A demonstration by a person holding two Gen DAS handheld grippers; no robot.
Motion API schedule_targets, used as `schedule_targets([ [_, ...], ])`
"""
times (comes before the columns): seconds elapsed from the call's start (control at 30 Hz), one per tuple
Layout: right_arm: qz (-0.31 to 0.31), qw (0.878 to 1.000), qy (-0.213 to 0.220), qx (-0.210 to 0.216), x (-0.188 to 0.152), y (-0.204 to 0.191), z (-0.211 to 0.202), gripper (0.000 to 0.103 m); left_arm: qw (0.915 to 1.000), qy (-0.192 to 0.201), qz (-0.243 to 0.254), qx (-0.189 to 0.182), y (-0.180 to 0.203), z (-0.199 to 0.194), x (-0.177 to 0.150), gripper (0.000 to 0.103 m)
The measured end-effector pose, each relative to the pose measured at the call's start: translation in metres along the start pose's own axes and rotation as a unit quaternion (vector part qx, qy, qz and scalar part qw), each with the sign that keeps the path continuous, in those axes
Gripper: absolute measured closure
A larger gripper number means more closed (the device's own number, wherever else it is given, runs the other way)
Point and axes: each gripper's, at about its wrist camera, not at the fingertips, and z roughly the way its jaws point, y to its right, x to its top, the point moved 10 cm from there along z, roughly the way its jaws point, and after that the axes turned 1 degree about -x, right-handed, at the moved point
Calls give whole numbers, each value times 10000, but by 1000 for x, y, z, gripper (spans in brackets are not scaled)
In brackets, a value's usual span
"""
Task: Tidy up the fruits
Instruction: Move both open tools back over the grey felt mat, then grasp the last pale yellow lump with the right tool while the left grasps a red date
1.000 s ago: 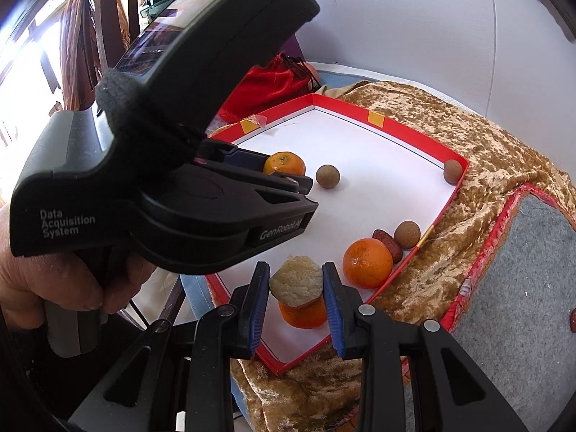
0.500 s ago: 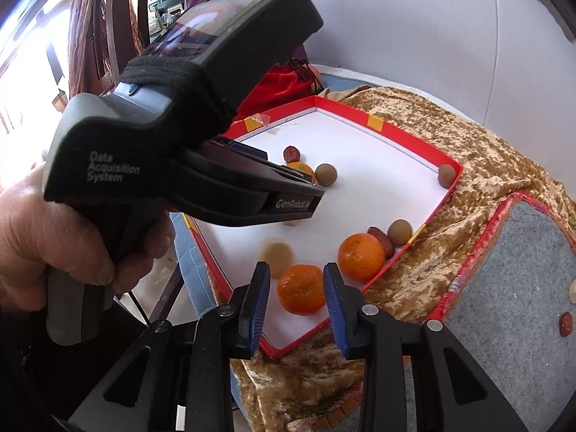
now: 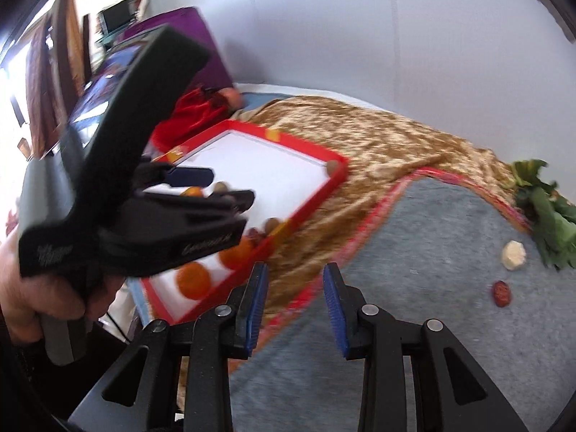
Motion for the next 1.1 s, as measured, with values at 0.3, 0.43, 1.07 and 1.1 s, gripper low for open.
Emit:
schedule_targets([
  [0.3, 1189, 9892, 150, -846, 13, 133, -26, 69, 9988, -6, 417, -267, 50, 2, 4, 58],
  [0.43, 1623, 9783, 160, -1278, 13, 194, -26, 67, 9984, -43, 477, -309, 53, 4, 1, 58],
  [1.07, 1891, 9583, -783, -1996, -7, 234, 35, 75, 9968, -98, 687, -387, 52, 5, -10, 58],
  [1.1, 1962, 9585, -773, -1916, -7, 234, 34, 75, 9966, -52, 708, -429, 55, 3, -9, 58],
])
